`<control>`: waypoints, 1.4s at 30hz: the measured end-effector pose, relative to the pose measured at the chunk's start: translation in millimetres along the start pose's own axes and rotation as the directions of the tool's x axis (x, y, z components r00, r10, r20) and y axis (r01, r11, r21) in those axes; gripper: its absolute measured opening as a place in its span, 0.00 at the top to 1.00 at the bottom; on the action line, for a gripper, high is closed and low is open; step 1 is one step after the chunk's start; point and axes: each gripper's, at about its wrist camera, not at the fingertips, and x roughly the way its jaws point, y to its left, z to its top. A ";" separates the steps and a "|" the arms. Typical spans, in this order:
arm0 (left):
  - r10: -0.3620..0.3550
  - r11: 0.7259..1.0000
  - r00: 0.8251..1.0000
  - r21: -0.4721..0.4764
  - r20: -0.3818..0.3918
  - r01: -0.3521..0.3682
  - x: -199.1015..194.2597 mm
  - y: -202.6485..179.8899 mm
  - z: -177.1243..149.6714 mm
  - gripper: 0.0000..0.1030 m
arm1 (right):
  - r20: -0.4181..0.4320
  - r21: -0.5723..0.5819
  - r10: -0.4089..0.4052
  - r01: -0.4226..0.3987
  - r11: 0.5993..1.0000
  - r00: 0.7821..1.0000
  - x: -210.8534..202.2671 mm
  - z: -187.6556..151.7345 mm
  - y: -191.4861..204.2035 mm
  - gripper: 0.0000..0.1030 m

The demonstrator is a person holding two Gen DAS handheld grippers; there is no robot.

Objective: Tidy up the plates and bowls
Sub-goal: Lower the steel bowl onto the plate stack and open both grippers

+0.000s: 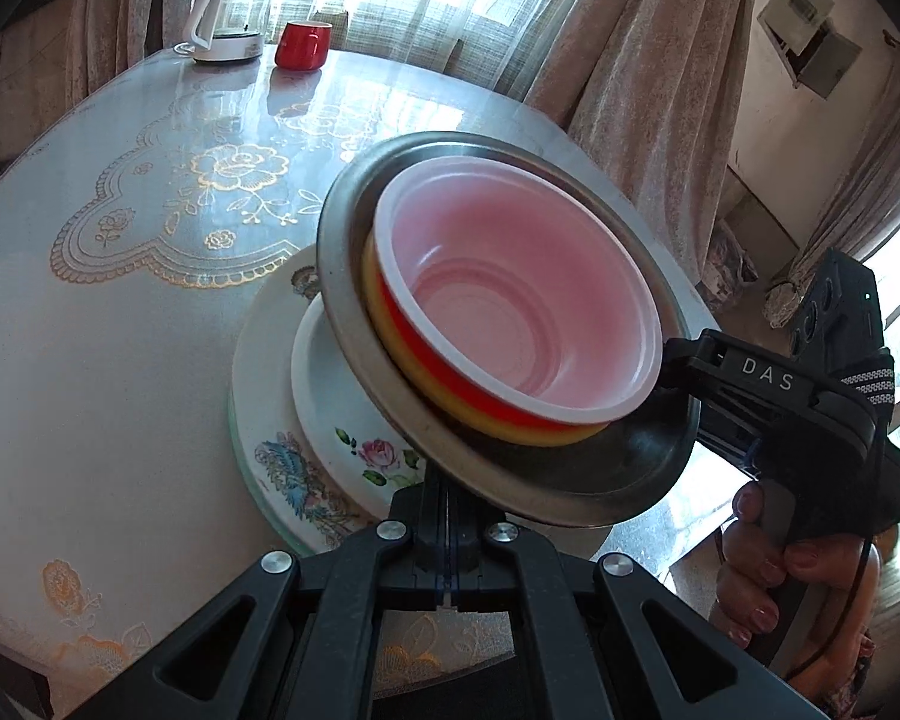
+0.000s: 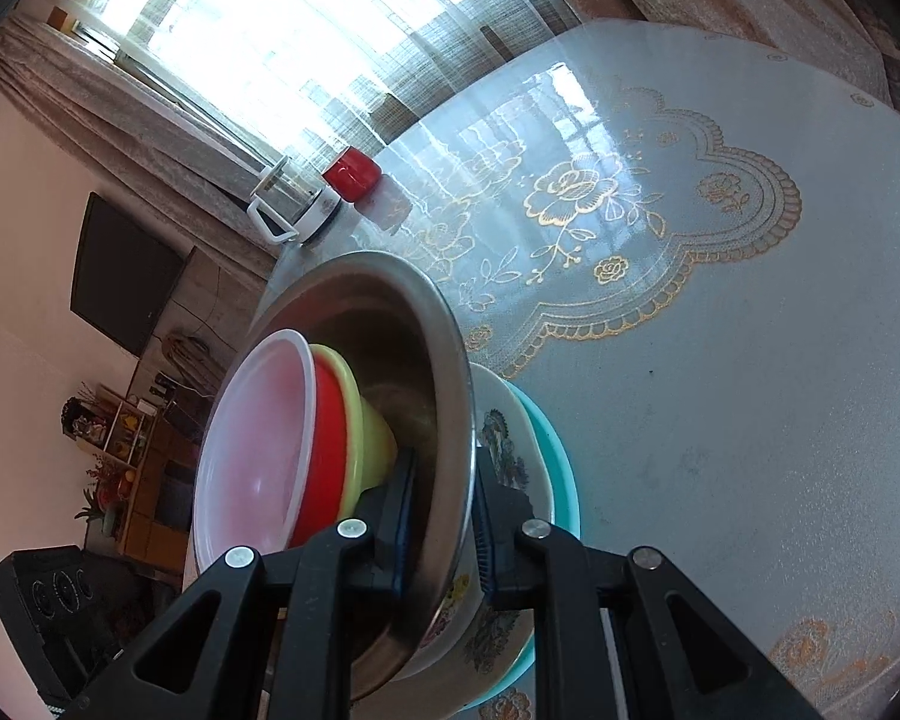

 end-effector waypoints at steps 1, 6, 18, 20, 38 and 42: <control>0.003 1.000 1.000 0.004 -0.019 -0.003 1.7 0.7 -2.3 1.00 | -0.005 -0.004 -0.005 0.005 1.000 1.000 0.9 -0.4 0.7 0.84; -0.009 1.000 1.000 0.019 -0.028 0.010 -4.9 -0.6 -6.0 1.00 | -0.016 -0.013 -0.026 0.026 1.000 1.000 4.7 -2.0 1.5 0.84; -0.025 0.999 0.999 0.047 -0.049 0.027 -23.2 12.4 -16.8 0.84 | -0.084 -0.039 -0.055 0.052 0.998 0.995 14.4 -7.8 6.1 0.80; -0.030 0.997 0.999 0.065 -0.040 0.033 -26.9 11.4 -19.3 0.80 | -0.089 -0.043 -0.055 0.052 0.998 0.994 14.2 -7.5 7.3 0.80; 0.070 0.989 0.994 0.125 0.081 -0.080 -47.8 19.2 -27.3 0.60 | 0.140 -0.202 -0.135 0.162 0.966 0.981 -37.4 -2.7 3.1 0.77; 0.182 0.967 0.970 0.148 0.160 -0.206 -53.4 22.7 -40.7 0.42 | 0.213 -0.305 -0.188 0.248 0.920 0.959 -54.2 -23.2 -3.6 0.71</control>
